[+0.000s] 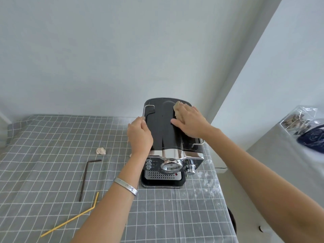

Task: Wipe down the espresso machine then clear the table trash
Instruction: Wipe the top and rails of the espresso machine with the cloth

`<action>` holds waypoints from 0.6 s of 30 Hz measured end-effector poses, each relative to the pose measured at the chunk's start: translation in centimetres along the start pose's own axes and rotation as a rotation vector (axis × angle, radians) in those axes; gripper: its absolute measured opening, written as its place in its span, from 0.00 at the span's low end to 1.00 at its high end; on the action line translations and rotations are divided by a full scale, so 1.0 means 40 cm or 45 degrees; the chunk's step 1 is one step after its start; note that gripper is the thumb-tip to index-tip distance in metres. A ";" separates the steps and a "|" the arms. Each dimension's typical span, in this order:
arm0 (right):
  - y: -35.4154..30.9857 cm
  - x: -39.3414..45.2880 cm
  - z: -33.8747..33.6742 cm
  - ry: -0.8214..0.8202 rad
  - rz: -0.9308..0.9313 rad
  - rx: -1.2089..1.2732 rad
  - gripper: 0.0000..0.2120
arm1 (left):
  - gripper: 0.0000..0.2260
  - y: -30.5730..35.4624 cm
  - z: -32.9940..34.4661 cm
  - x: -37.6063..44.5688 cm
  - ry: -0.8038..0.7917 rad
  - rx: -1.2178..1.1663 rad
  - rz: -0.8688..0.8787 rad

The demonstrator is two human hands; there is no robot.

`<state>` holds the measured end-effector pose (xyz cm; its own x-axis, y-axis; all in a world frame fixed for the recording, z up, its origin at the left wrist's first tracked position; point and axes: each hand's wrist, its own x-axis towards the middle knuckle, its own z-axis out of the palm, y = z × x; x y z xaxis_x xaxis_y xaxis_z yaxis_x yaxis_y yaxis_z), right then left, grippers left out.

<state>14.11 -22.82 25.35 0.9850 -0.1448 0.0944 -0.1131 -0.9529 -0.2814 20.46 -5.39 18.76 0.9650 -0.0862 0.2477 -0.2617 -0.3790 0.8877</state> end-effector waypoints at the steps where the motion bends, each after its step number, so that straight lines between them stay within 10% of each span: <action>1: 0.001 -0.005 0.012 0.006 -0.066 -0.025 0.09 | 0.14 0.002 -0.001 0.000 0.000 0.009 0.014; 14: -0.089 -0.229 -0.055 -0.082 -0.257 -0.079 0.04 | 0.16 0.024 -0.014 -0.013 0.006 -0.030 -0.012; 18: -0.021 -0.191 -0.032 -0.416 -0.306 -0.242 0.29 | 0.14 0.023 -0.011 -0.010 0.007 -0.043 -0.020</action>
<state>6.50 -21.24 26.11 0.9724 0.1496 -0.1793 0.1323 -0.9856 -0.1048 19.81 -5.30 19.66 0.9689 -0.0755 0.2357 -0.2471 -0.3491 0.9039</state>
